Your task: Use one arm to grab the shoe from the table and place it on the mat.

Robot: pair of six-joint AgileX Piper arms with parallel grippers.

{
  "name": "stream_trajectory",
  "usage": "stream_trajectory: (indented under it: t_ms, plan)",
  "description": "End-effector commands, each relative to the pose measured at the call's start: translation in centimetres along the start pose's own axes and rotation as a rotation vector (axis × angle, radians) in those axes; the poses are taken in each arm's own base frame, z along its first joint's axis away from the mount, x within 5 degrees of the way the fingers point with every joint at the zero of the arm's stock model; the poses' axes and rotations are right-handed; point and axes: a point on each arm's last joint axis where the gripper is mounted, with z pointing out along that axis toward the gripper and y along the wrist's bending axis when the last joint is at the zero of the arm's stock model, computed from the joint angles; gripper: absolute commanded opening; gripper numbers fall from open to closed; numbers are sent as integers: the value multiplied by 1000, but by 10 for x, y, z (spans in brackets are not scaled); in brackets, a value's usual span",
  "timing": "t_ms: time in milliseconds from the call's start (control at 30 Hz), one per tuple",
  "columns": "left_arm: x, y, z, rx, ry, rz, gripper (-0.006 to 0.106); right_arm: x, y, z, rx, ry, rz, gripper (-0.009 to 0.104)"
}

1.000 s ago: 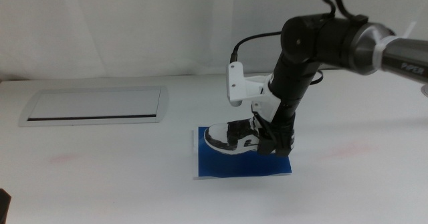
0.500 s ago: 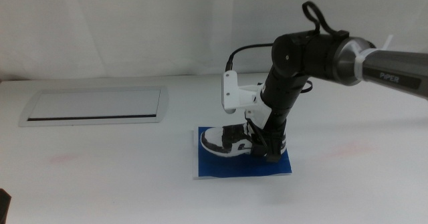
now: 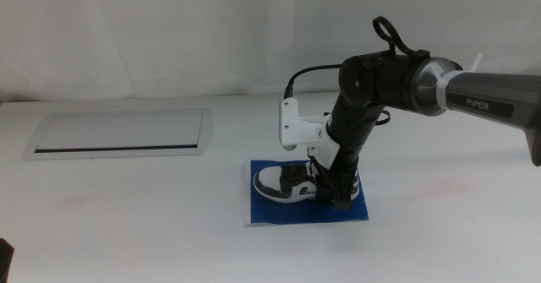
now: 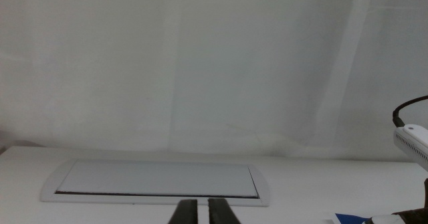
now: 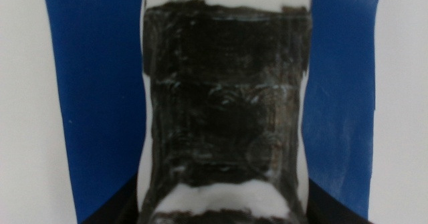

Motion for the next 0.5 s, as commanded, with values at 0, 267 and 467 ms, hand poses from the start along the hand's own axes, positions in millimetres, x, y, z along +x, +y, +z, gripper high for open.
stream_trajectory:
  t_ms: [0, 267, 467]
  plan:
    - [10, 1, -1, 2, -14, -7, -3, 0, 0, 2, -8, 8, -11, -2]
    - [11, 2, -1, -2, 2, -7, -3, 3, 1, 7, -28, 44, -25, 6]
    - [11, 1, -1, -1, -1, -7, -3, 3, -1, 7, -9, 39, 83, 59]
